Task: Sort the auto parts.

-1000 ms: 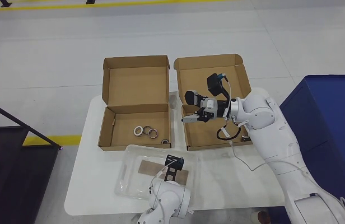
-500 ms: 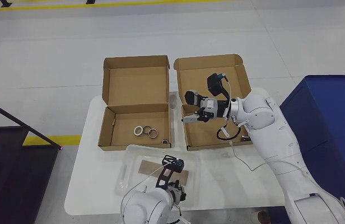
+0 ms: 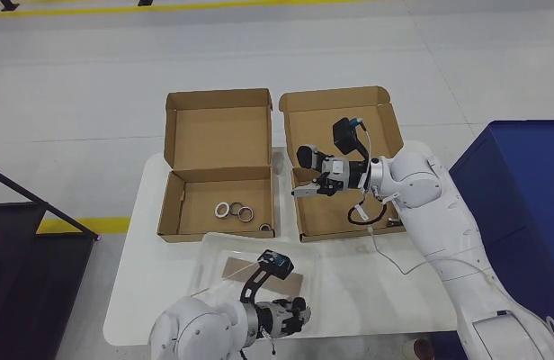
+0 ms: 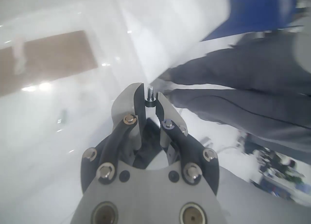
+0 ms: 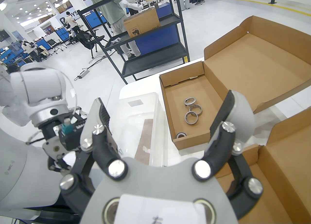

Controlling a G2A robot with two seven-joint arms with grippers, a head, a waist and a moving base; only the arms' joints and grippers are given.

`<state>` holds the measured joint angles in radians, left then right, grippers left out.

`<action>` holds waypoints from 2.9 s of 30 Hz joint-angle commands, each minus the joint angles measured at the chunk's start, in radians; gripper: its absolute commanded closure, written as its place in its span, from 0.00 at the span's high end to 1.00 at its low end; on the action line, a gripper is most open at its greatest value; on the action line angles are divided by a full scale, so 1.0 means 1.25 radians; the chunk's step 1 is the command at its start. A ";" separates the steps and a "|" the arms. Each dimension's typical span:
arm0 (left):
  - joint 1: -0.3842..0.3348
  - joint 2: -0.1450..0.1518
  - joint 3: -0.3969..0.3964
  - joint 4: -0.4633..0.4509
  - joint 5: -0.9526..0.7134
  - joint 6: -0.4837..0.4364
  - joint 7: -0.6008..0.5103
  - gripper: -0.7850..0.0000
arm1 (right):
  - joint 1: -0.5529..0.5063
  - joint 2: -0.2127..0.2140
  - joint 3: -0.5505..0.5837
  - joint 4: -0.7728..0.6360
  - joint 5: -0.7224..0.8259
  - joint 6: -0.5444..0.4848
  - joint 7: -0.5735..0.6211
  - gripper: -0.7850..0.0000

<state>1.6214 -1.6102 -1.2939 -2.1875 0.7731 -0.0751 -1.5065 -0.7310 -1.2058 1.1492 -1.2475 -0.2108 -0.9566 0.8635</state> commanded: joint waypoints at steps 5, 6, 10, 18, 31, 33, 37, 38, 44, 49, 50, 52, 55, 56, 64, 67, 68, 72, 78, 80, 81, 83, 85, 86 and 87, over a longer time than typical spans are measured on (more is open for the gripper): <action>-0.036 0.038 -0.125 0.075 -0.551 -0.022 -0.023 0.00 | 0.000 0.000 0.000 0.000 0.000 0.000 0.000 1.00; -0.047 0.049 -0.119 0.096 -0.599 -0.007 -0.023 0.00 | 0.000 0.000 0.000 0.000 0.000 0.000 0.000 1.00; -0.103 0.091 -0.078 0.147 -0.697 0.045 -0.023 0.00 | 0.000 0.000 0.000 0.000 0.000 0.000 0.000 1.00; -0.103 0.091 -0.078 0.147 -0.697 0.045 -0.023 0.00 | 0.000 0.000 0.000 0.000 0.000 0.000 0.000 1.00; -0.103 0.091 -0.078 0.147 -0.697 0.045 -0.023 0.00 | 0.000 0.000 0.000 0.000 0.000 0.000 0.000 1.00; -0.103 0.091 -0.078 0.147 -0.697 0.045 -0.023 0.00 | 0.000 0.000 0.000 0.000 0.000 0.000 0.000 1.00; -0.103 0.091 -0.078 0.147 -0.697 0.045 -0.023 0.00 | 0.000 0.000 0.000 0.000 0.000 0.000 0.000 1.00; -0.103 0.091 -0.078 0.147 -0.697 0.045 -0.023 0.00 | 0.000 0.000 0.000 0.000 0.000 0.000 0.000 1.00; -0.103 0.091 -0.078 0.147 -0.697 0.045 -0.023 0.00 | 0.000 0.000 0.000 0.000 0.000 0.000 0.000 1.00; -0.103 0.091 -0.078 0.147 -0.697 0.045 -0.023 0.00 | 0.000 0.000 0.000 0.000 0.000 0.000 0.000 1.00; -0.103 0.091 -0.078 0.147 -0.697 0.045 -0.023 0.00 | 0.000 0.000 0.000 0.000 0.000 0.000 0.000 1.00; -0.103 0.091 -0.078 0.147 -0.697 0.045 -0.023 0.00 | 0.000 0.000 0.000 0.000 0.000 0.000 0.000 1.00; -0.103 0.091 -0.078 0.147 -0.697 0.045 -0.023 0.00 | 0.000 0.000 0.000 0.000 0.000 0.000 0.000 1.00; -0.103 0.091 -0.078 0.147 -0.697 0.045 -0.023 0.00 | 0.000 0.000 0.000 0.000 0.000 0.000 0.000 1.00; -0.103 0.091 -0.078 0.147 -0.697 0.045 -0.023 0.00 | 0.000 0.000 0.000 0.000 0.000 0.000 0.000 1.00; -0.103 0.091 -0.078 0.147 -0.697 0.045 -0.023 0.00 | 0.000 0.000 0.000 0.000 0.000 0.000 0.000 1.00; -0.103 0.091 -0.078 0.147 -0.697 0.045 -0.023 0.00 | 0.000 0.000 0.000 0.000 0.000 0.000 0.000 1.00; -0.103 0.091 -0.078 0.147 -0.697 0.045 -0.023 0.00 | 0.000 0.000 0.000 0.000 0.000 0.000 0.000 1.00; -0.103 0.091 -0.078 0.147 -0.697 0.045 -0.023 0.00 | 0.000 0.000 0.000 0.000 0.000 0.000 0.000 1.00; -0.103 0.091 -0.078 0.147 -0.697 0.045 -0.023 0.00 | 0.000 0.000 0.000 0.000 0.000 0.000 0.000 1.00; -0.103 0.091 -0.078 0.147 -0.697 0.045 -0.023 0.00 | 0.000 0.000 0.000 0.000 0.000 0.000 0.000 1.00; -0.103 0.091 -0.078 0.147 -0.697 0.045 -0.023 0.00 | 0.000 0.000 0.000 0.000 0.000 0.000 0.000 1.00; -0.103 0.091 -0.078 0.147 -0.697 0.045 -0.023 0.00 | 0.000 0.000 0.000 0.000 0.000 0.000 0.000 1.00; -0.103 0.091 -0.078 0.147 -0.697 0.045 -0.023 0.00 | 0.000 0.000 0.000 0.000 0.000 0.000 0.000 1.00; -0.103 0.091 -0.078 0.147 -0.697 0.045 -0.023 0.00 | 0.000 0.000 0.000 0.000 0.000 0.000 0.000 1.00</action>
<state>1.4930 -1.4965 -1.3910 -2.0038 -0.0976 -0.0186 -1.5359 -0.7310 -1.2058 1.1492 -1.2475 -0.2108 -0.9566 0.8635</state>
